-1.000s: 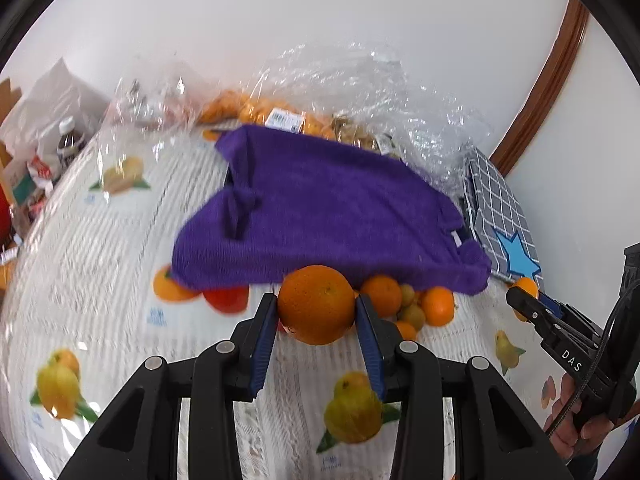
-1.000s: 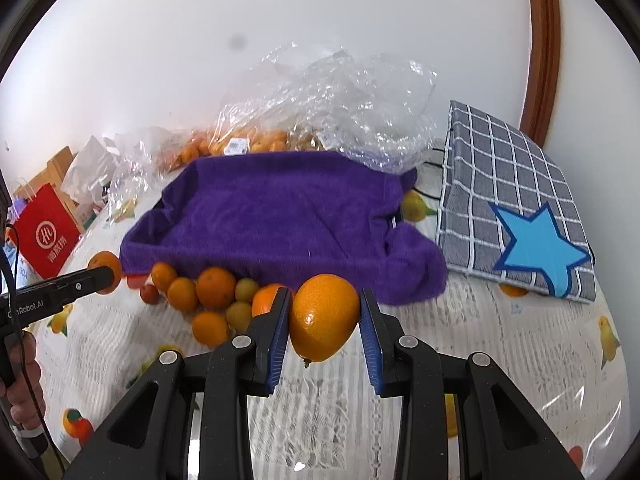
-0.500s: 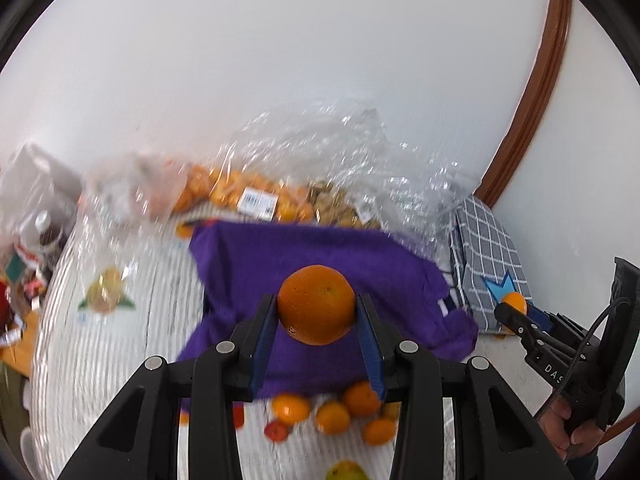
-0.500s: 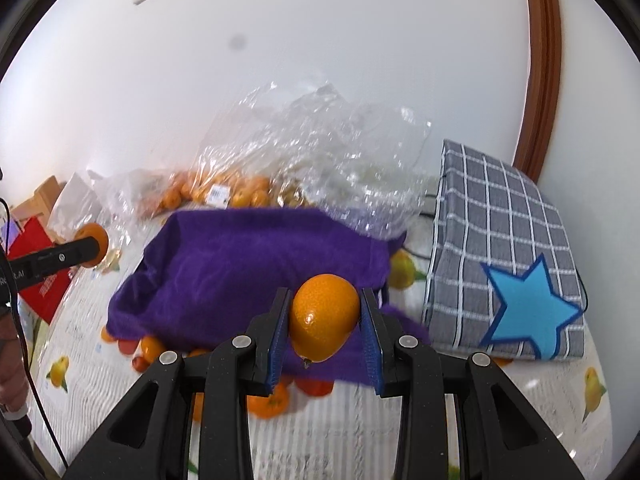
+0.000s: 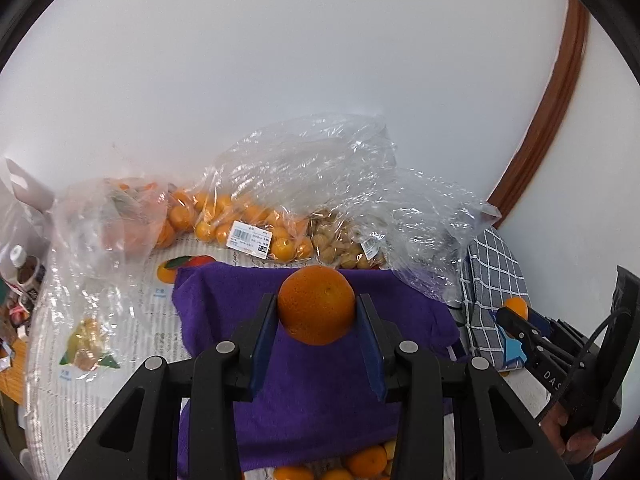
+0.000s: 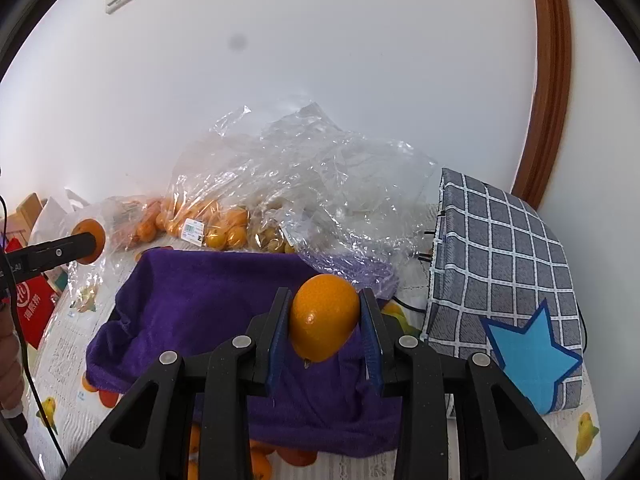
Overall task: Organize fruits
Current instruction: 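Carry the right tool's orange over the purple towel while the left tool carries its orange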
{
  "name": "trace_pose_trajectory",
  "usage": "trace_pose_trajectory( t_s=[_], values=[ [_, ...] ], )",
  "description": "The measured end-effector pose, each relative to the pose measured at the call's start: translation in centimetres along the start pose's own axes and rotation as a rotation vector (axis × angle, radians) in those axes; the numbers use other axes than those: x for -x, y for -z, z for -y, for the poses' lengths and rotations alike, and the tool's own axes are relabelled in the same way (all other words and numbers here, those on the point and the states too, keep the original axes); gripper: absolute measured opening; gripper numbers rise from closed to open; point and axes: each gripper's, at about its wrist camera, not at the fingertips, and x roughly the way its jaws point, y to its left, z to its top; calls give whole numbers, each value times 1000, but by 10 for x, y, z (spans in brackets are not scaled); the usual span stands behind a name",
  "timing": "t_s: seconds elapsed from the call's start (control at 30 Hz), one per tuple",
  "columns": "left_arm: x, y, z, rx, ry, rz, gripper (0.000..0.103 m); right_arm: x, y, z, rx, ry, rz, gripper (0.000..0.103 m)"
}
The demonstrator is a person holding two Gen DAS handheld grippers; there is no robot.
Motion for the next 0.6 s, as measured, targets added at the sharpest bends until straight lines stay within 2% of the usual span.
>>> trace_pose_trajectory(
  t_s=[0.43, 0.6],
  values=[
    [-54, 1, -16, 25, -6, -83, 37, -48, 7, 0, -3, 19, -72, 34],
    [-63, -1, -24, 44, -16, -113, 37, -61, 9, 1, -11, 23, -82, 34]
  ],
)
